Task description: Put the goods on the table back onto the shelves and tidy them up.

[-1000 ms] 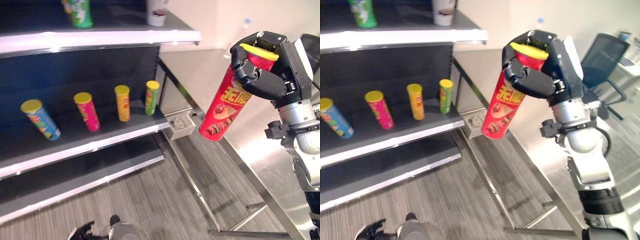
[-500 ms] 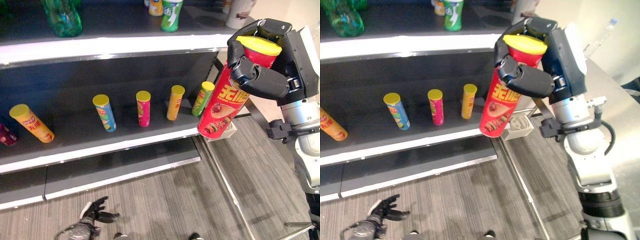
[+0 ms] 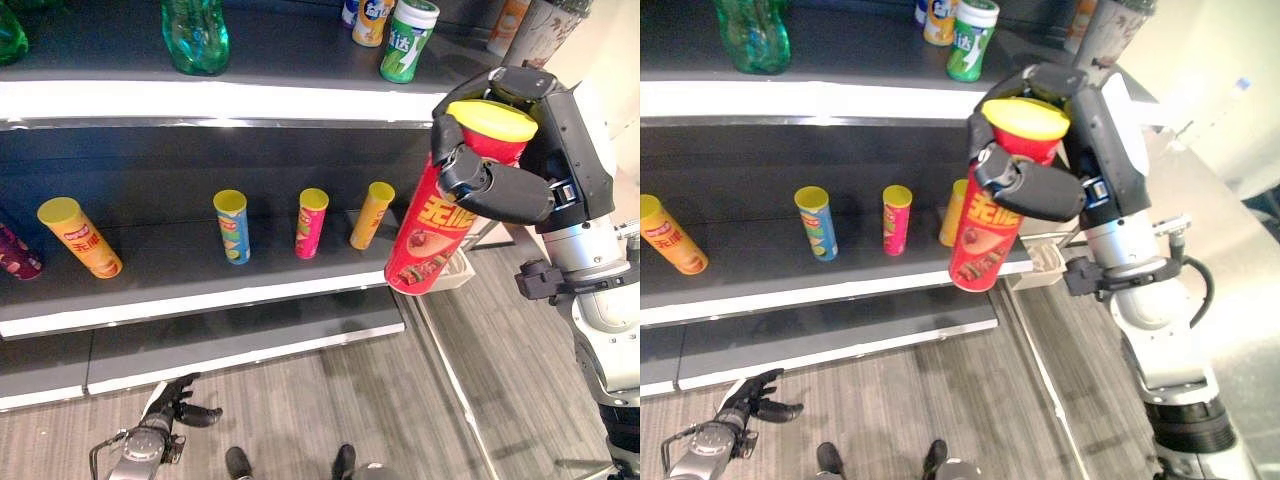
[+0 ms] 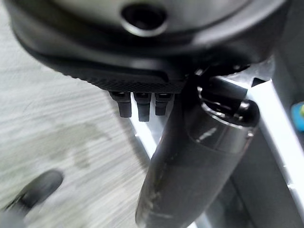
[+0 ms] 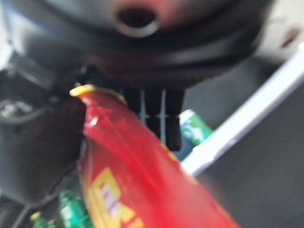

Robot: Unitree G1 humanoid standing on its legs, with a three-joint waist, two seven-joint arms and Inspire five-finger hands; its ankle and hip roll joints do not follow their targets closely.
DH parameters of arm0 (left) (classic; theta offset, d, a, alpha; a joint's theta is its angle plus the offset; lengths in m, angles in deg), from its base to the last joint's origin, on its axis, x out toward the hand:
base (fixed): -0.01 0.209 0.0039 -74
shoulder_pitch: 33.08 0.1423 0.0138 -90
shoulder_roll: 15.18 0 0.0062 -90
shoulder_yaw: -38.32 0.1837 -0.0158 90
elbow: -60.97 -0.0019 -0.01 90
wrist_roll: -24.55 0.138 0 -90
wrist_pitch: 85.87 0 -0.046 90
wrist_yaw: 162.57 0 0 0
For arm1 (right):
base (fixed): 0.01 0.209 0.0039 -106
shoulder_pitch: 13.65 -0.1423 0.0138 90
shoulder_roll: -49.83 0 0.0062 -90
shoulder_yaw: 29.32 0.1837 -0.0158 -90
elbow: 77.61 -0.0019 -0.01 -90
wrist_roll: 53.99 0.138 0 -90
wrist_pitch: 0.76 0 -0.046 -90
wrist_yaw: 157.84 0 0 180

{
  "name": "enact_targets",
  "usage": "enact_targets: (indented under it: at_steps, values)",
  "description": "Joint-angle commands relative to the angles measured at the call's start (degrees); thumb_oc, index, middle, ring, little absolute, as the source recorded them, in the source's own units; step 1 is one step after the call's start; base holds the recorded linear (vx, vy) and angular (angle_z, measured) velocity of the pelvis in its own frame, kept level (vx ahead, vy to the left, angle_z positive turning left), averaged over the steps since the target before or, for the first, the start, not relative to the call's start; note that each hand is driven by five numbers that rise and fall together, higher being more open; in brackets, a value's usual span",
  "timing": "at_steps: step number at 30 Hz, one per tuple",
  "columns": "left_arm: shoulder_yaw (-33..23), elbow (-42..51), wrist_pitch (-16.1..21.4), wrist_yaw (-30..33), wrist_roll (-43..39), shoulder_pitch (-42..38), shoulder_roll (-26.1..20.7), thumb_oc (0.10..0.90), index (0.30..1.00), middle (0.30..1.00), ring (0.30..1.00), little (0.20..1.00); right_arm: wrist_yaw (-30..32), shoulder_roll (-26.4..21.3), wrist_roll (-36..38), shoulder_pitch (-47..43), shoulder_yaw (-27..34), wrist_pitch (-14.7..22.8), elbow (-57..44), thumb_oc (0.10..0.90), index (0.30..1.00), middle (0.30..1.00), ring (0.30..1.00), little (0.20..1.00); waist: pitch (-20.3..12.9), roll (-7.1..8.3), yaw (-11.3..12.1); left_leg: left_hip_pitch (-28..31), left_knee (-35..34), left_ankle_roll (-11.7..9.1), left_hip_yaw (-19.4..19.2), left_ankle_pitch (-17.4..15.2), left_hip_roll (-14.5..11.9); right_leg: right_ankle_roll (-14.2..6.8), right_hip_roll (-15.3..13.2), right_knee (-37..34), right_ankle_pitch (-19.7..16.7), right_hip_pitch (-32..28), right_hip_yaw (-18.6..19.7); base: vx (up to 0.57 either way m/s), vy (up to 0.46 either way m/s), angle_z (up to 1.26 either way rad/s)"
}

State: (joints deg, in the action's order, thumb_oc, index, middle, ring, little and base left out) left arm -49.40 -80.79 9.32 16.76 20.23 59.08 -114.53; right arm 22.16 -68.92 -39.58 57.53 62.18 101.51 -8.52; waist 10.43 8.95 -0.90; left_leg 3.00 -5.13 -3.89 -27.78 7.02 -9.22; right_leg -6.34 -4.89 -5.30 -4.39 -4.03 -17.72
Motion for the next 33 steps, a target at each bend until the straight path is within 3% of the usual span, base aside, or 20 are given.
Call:
enact_targets:
  at_steps: [1, 4, 7, 11, 12, 13, 15, 16, 17, 18, 19, 20, 21, 22, 23, 24, 26, 28, 29, 33]
  values:
    - [0.6, 2.4, 2.8, -0.2, 0.6, -0.8, -1.2, 0.800, 0.900, 0.900, 0.900, 0.900, 1.1, -0.5, 1.7, -5.5, 5.2, 3.7, -3.1, 0.400, 0.300, 0.300, 0.300, 0.300, -2.8, -0.20, 1.1, 4.6, 1.1, -0.5, -1.6, -11.4, 1.1, -3.5, 3.0, 5.9, 7.2, 1.9, 1.0, -0.02, -0.022, 0.03]
    - [1.6, 3.8, 2.8, -0.7, 1.2, -1.1, -0.7, 0.800, 0.900, 0.900, 0.900, 0.900, 0.9, -0.2, 0.6, -5.1, 5.1, 3.8, -4.3, 0.400, 0.300, 0.300, 0.300, 0.300, -1.5, -0.57, 0.9, 0.8, 6.6, -1.4, -2.3, -11.8, 0.2, -2.5, 2.8, 3.9, 7.1, 0.7, -0.9, -0.12, 0.011, 0.23]
    - [2.2, 4.9, 2.6, -1.0, 1.3, -1.2, -0.6, 0.800, 0.900, 0.900, 0.900, 0.900, 0.6, 0.6, -0.5, -4.6, 4.5, 3.5, -5.1, 0.400, 0.300, 0.300, 0.300, 0.300, -0.8, -1.13, -0.1, -1.4, 10.4, -2.4, -3.8, -13.1, -2.4, -2.8, 1.9, 3.2, 5.9, 0.7, -2.8, -0.10, 0.086, 0.51]
    - [2.3, 4.6, 2.7, -0.2, 2.1, -1.8, -1.2, 0.800, 0.900, 0.900, 0.900, 0.900, 0.0, 2.6, -2.5, -5.0, 1.3, 3.1, -5.8, 0.400, 0.300, 0.300, 0.300, 0.300, -0.1, -0.48, 0.4, -1.3, 19.6, -3.9, -2.4, -15.2, -11.1, -2.9, -3.0, 4.3, 4.7, 2.5, -4.4, -0.13, 0.239, 0.08]
    - [2.5, 4.9, 2.7, 0.1, 2.0, -2.2, -0.9, 0.800, 0.900, 0.900, 0.900, 0.900, -0.2, 2.5, -3.0, -4.7, 0.9, 2.9, -6.0, 0.400, 0.300, 0.300, 0.300, 0.300, -0.1, -1.07, -0.2, -0.5, 20.9, -4.3, -1.8, -14.0, -13.7, -3.1, -4.3, 4.7, 4.8, 3.4, -4.8, -0.07, 0.228, -0.14]
    - [2.5, 4.9, 2.7, 0.1, 2.0, -2.2, -0.8, 0.800, 0.900, 0.900, 0.900, 0.900, -0.2, 2.5, -3.0, -4.7, 0.8, 2.8, -6.0, 0.400, 0.300, 0.300, 0.300, 0.300, -0.2, -1.26, -0.3, -0.6, 21.1, -4.6, -1.6, -13.9, -13.9, -3.0, -4.1, 4.9, 4.9, 3.5, -4.9, -0.05, 0.277, -0.10]
    - [3.0, 5.8, 2.8, 0.5, 2.0, -2.8, -0.3, 0.800, 0.900, 0.900, 0.900, 0.900, -0.3, 2.4, -3.7, -3.5, 0.5, 2.4, -6.0, 0.400, 0.300, 0.300, 0.300, 0.300, -0.4, -3.07, -1.0, -0.5, 25.2, -6.2, 1.4, -9.7, -17.5, -3.3, -6.4, 5.7, 5.2, 4.5, -4.8, -0.02, 0.475, 0.12]
    - [4.1, 6.6, 2.8, 0.7, 1.6, -4.0, -0.1, 0.800, 0.900, 0.900, 0.900, 0.900, 0.0, 2.6, -4.0, -2.2, 0.5, 2.1, -5.9, 0.400, 0.300, 0.300, 0.300, 0.300, -0.2, -4.18, -1.4, -1.0, 29.6, -7.3, 4.7, -8.4, -18.7, -3.4, -9.0, 6.6, 4.8, 4.8, -4.3, 0.00, 0.496, 0.15]
    - [4.1, 6.6, 2.8, 0.8, 1.6, -4.1, -0.1, 0.800, 0.900, 0.900, 0.900, 0.900, 0.0, 2.6, -4.1, -2.1, 0.6, 2.1, -6.0, 0.400, 0.300, 0.300, 0.300, 0.300, -0.2, -4.31, -1.5, -1.4, 30.0, -7.3, 5.1, -8.6, -18.9, -3.4, -9.0, 6.7, 4.8, 4.8, -4.5, 0.14, 0.925, 0.25]
    - [5.5, 7.8, 3.0, 0.5, 1.7, -5.5, 0.1, 0.800, 0.900, 0.900, 0.900, 0.900, 0.2, 2.6, -6.2, -0.5, 1.4, 1.0, -6.8, 0.400, 0.300, 0.300, 0.300, 0.300, -0.5, -5.93, -3.2, 0.6, 26.5, -7.8, 5.6, -14.9, -16.7, -5.5, -13.2, 6.8, 2.0, 4.4, -3.2, 0.16, 0.782, 0.70]
    - [6.0, 7.9, 3.2, 0.5, 2.0, -6.2, -0.2, 0.800, 0.900, 0.900, 0.900, 0.900, 0.4, 3.0, -6.7, -0.4, 2.1, 0.8, -7.2, 0.400, 0.300, 0.300, 0.300, 0.300, -0.8, -5.92, -3.5, 1.4, 24.4, -7.5, 4.5, -16.5, -14.7, -6.7, -14.9, 6.2, -0.7, 4.5, -2.3, 0.15, 0.984, 0.75]
    - [7.1, 8.1, 3.4, 0.6, 2.0, -7.7, -0.7, 0.800, 0.900, 0.900, 0.900, 0.900, 1.3, 3.6, -7.0, -0.9, 2.5, 0.8, -6.6, 0.400, 0.300, 0.300, 0.300, 0.300, -0.6, -5.74, -3.5, 0.5, 23.8, -7.5, 4.5, -16.6, -13.1, -8.0, -16.8, 5.5, -4.6, 5.2, -1.7, -0.02, 0.702, 1.21]
    - [8.9, 8.9, 3.8, 0.6, 1.5, -10.6, -1.7, 0.800, 0.900, 0.900, 0.900, 0.900, 2.3, 4.2, -8.1, -0.7, 2.3, 1.1, -6.6, 0.400, 0.300, 0.300, 0.300, 0.300, -0.6, -6.02, -4.1, 0.2, 17.9, -6.3, 4.4, -19.1, -9.9, -8.7, -19.3, 4.4, -9.3, 7.4, -1.0, -0.07, 0.681, 0.61]
    - [9.6, 8.5, 3.9, 1.1, 2.1, -12.0, -2.5, 0.800, 0.900, 0.900, 0.900, 0.900, 2.4, 5.4, -9.0, -1.3, 1.8, 0.9, -6.7, 0.400, 0.300, 0.300, 0.300, 0.300, -0.7, -5.64, -4.1, 0.7, 14.0, -5.4, 3.6, -18.4, -7.1, -8.7, -20.8, 3.7, -14.6, 9.0, -0.9, -0.09, 0.681, 0.56]
    - [9.5, 9.0, 4.2, 1.5, 2.6, -12.2, -3.5, 0.800, 0.900, 0.900, 0.900, 0.900, 2.3, 6.1, -9.3, -2.5, 0.7, 0.9, -6.5, 0.400, 0.300, 0.300, 0.300, 0.300, -0.6, -6.22, -3.6, 1.3, 11.2, -4.4, 2.4, -17.9, -5.7, -8.7, -21.2, 3.6, -16.2, 10.2, -3.2, -0.03, 0.484, 0.18]
    - [9.3, 9.6, 4.1, 1.5, 2.5, -11.6, -4.1, 0.800, 0.900, 0.900, 0.900, 0.900, 2.8, 6.1, -9.6, -2.8, 0.3, 1.5, -6.3, 0.400, 0.300, 0.300, 0.300, 0.300, -0.9, -6.46, -3.6, 2.3, 7.1, -3.7, 1.5, -16.6, -4.1, -8.7, -20.9, 4.2, -14.7, 10.6, -4.1, 0.02, 0.478, -0.27]
    - [9.7, 9.9, 4.0, 1.1, 2.4, -11.4, -4.2, 0.800, 0.900, 0.900, 0.900, 0.900, 3.1, 6.6, -9.9, -1.9, -0.1, 1.2, -4.8, 0.400, 0.300, 0.300, 0.300, 0.300, -0.5, -6.71, -5.1, 4.3, 1.8, -2.4, 0.6, -14.1, -1.8, -8.7, -16.0, 8.1, -11.2, 12.2, 0.6, 0.04, 0.454, -0.19]
    - [7.6, 7.8, 3.1, 1.1, 3.3, -9.0, -4.5, 0.800, 0.900, 0.900, 0.900, 0.900, 2.4, 7.6, -9.0, -2.5, -0.8, 1.9, -4.1, 0.400, 0.300, 0.300, 0.300, 0.300, -0.4, -7.25, -3.5, 4.7, 0.1, -0.5, -1.5, -13.8, -0.3, -7.7, -9.2, 16.0, -1.9, 12.2, -2.6, -0.08, 0.371, 0.11]
    - [6.5, 7.1, 2.5, 1.7, 3.4, -8.2, -4.2, 0.800, 0.900, 0.900, 0.900, 0.900, 2.1, 8.1, -9.1, -2.3, -0.9, 1.8, -3.3, 0.400, 0.300, 0.300, 0.300, 0.300, -0.5, -7.35, -3.0, 4.6, 0.1, -0.3, -1.6, -14.0, 0.1, -7.3, -7.3, 16.6, 0.7, 12.1, -3.0, -0.09, 0.156, -0.58]
    - [5.0, 7.4, 2.7, 0.8, 1.8, -5.0, -1.8, 0.800, 0.900, 0.900, 0.900, 0.900, 2.7, 7.8, -9.1, -2.1, -1.2, 2.4, -3.2, 0.400, 0.300, 0.300, 0.300, 0.300, -1.3, -5.74, -0.7, 5.4, 0.6, -1.3, -3.9, -13.2, 0.8, -5.2, -3.7, 7.5, 2.7, 6.7, -5.3, -0.04, -0.017, -0.30]
